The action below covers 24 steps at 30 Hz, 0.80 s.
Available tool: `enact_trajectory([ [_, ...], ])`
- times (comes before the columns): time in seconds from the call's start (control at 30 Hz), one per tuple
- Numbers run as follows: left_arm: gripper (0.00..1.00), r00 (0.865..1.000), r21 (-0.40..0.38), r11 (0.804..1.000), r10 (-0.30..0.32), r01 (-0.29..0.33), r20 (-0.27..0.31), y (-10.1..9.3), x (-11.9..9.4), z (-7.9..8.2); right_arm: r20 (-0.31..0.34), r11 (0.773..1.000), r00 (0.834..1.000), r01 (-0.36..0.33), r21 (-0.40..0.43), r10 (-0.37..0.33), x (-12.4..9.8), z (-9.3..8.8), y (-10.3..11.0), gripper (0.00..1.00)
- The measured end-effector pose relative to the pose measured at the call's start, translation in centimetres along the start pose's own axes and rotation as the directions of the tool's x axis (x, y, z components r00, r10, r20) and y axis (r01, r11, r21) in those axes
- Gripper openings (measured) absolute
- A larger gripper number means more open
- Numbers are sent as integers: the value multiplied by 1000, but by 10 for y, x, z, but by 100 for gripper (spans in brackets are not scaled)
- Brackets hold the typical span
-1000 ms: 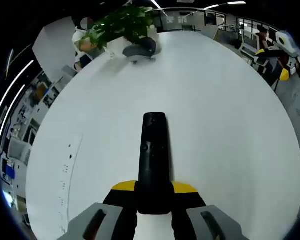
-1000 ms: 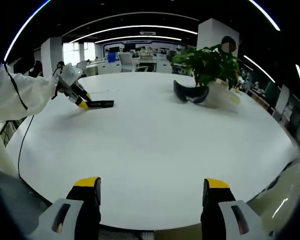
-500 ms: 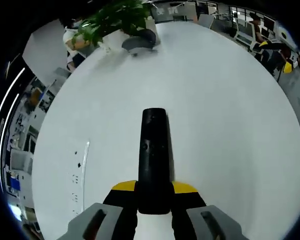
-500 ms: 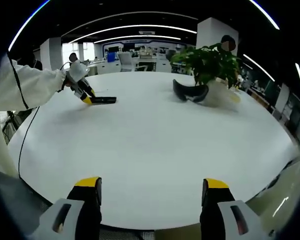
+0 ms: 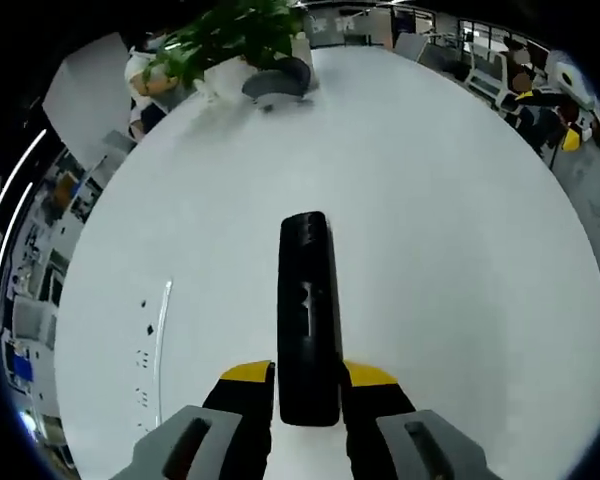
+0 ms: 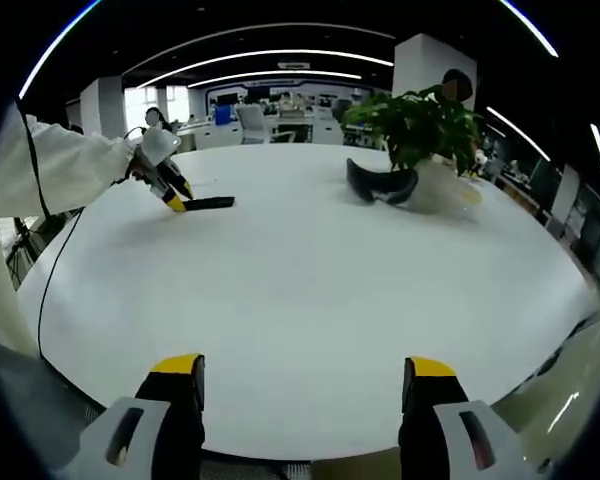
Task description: Press the specified remote control buttons in sequence, fully releasing each button before pressing the next.
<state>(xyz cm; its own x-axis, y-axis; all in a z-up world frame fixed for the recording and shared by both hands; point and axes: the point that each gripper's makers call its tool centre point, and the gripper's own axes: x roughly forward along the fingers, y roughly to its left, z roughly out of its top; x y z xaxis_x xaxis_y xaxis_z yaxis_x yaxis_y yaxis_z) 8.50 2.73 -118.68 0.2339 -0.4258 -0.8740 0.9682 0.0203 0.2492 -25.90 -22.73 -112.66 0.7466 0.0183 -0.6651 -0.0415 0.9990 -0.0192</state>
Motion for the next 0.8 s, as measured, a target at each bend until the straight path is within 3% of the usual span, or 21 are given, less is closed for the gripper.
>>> enact_trajectory([
  [0.13, 39, 996, -58, 995, 76, -79, -51, 6, -2, -2, 8, 1000, 1000, 1, -2, -1, -1, 2, 0, 81],
  [0.17, 40, 992, -118, 988, 95, -104, -80, 7, -3, -4, 9, 1000, 1000, 1, -3, -1, -1, 2, 0, 81],
  [0.23, 44, 988, -158, 979, 117, -132, -105, 10, -4, -5, 12, 1000, 1000, 2, -6, -2, -1, 2, 0, 82],
  [0.3, 50, 984, -161, 974, 142, -158, -106, 14, -6, -6, 17, 1000, 1000, 5, -6, -5, -2, 3, 0, 82],
  [0.37, 55, 978, -231, 952, 180, -200, -102, 19, -8, -8, 18, 1000, 1000, 8, -2, -8, -2, 3, -1, 82],
  [0.4, 56, 977, -297, 932, 189, -209, -96, 18, -9, -10, 16, 1000, 1000, 7, -1, -7, -1, 2, -1, 82],
  [0.5, 65, 962, -366, 890, 255, -273, -97, 24, -15, -17, 20, 1000, 1000, 7, -8, -7, -2, 3, 0, 82],
  [0.6, 69, 958, -466, 838, 266, -284, -106, 20, -19, -25, 25, 1000, 1000, 6, -1, -6, -2, 4, -1, 82],
  [0.63, 71, 962, -525, 808, 254, -267, -99, 15, -19, -27, 27, 1000, 1000, 7, 2, -7, -3, 4, -1, 82],
  [0.67, 72, 966, -560, 790, 240, -249, -92, 12, -19, -28, 29, 1000, 1000, 6, 4, -6, -3, 4, -1, 82],
  [0.7, 74, 968, -610, 756, 237, -238, -84, 10, -18, -31, 31, 1000, 1000, 5, 4, -5, -3, 5, -1, 82],
  [0.8, 79, 967, -687, 695, 249, -212, -47, 2, -21, -31, 27, 1000, 1000, 1, -4, -1, -2, 5, 0, 82],
])
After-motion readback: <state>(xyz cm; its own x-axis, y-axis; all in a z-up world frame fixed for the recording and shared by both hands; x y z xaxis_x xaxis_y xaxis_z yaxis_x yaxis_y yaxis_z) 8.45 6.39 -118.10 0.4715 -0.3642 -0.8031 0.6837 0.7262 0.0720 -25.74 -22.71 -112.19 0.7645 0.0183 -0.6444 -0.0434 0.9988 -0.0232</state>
